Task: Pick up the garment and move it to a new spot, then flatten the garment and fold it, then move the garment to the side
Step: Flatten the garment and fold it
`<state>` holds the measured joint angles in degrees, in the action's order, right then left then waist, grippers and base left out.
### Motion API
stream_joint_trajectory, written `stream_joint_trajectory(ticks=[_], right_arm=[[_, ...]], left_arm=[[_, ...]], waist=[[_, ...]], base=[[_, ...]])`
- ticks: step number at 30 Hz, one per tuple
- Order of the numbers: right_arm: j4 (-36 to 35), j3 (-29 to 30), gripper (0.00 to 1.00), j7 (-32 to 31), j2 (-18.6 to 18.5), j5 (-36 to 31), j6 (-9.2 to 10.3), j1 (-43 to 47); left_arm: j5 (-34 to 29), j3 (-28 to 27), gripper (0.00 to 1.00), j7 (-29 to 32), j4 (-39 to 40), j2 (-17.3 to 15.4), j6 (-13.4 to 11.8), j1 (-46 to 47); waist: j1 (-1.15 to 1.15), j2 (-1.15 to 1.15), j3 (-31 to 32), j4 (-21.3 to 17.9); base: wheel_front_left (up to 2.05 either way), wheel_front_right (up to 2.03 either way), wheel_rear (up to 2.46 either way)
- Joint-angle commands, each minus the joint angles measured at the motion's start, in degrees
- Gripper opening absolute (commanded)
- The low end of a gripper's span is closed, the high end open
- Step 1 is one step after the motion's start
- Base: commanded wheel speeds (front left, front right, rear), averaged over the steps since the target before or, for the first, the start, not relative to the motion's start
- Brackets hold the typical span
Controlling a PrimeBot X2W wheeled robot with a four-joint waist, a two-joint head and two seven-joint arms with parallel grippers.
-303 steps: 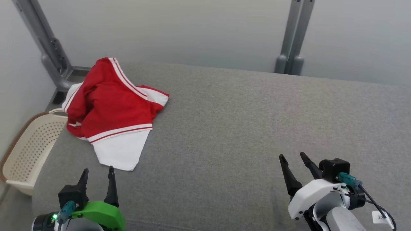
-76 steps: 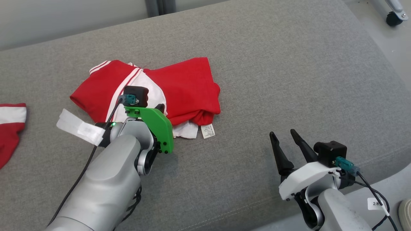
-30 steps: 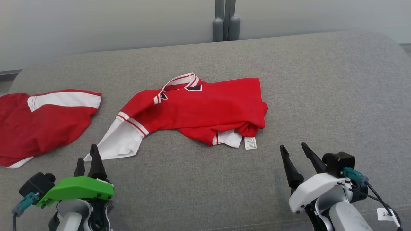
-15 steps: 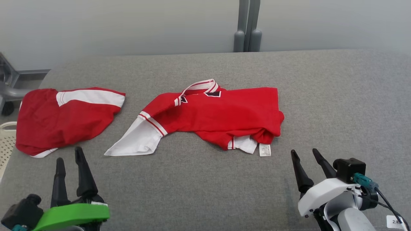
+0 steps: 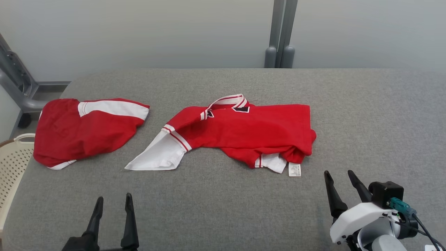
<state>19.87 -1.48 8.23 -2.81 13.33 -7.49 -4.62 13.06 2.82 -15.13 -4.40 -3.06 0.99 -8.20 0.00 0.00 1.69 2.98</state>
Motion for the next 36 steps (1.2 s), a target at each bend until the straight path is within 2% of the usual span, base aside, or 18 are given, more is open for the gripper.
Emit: stream_joint_trajectory(ticks=[1, 11, 18, 30, 36], right_arm=[[0.2, 0.2, 1.00, 0.3, -0.1, -0.3, 0.00, 1.0], [1.3, 1.4, 1.00, -1.0, -0.1, -1.2, 0.00, 0.3], [4.6, 0.6, 1.00, -5.7, -0.1, -1.8, 0.00, -6.2], [15.6, 2.0, 1.00, -6.4, -0.1, -12.1, 0.00, -17.8], [20.3, 2.6, 1.00, -4.9, -0.1, -14.4, 0.00, -20.6]], left_arm=[[-0.4, 0.1, 1.00, 0.0, -0.5, -0.3, 0.2, -1.0], [0.0, -1.6, 1.00, 0.0, -5.4, -0.2, 1.4, 0.6], [0.8, -1.2, 1.00, 0.0, -6.3, 0.0, 2.0, 2.0], [1.4, 0.4, 1.00, 0.0, -7.4, 0.1, 2.3, 4.5], [1.7, 0.7, 1.00, 0.0, -7.7, 0.1, 2.3, 5.7]], waist=[[0.00, 0.00, 0.0, 0.0], [0.00, 0.00, 0.1, -0.5], [0.00, 0.00, -0.7, -0.6], [0.00, 0.00, -5.1, 2.5], [0.00, 0.00, -7.0, 4.1]], base=[[0.00, 0.00, 0.00], [0.00, 0.00, 0.00], [0.00, 0.00, 0.00], [0.00, 0.00, 0.00], [0.00, 0.00, 0.00]])
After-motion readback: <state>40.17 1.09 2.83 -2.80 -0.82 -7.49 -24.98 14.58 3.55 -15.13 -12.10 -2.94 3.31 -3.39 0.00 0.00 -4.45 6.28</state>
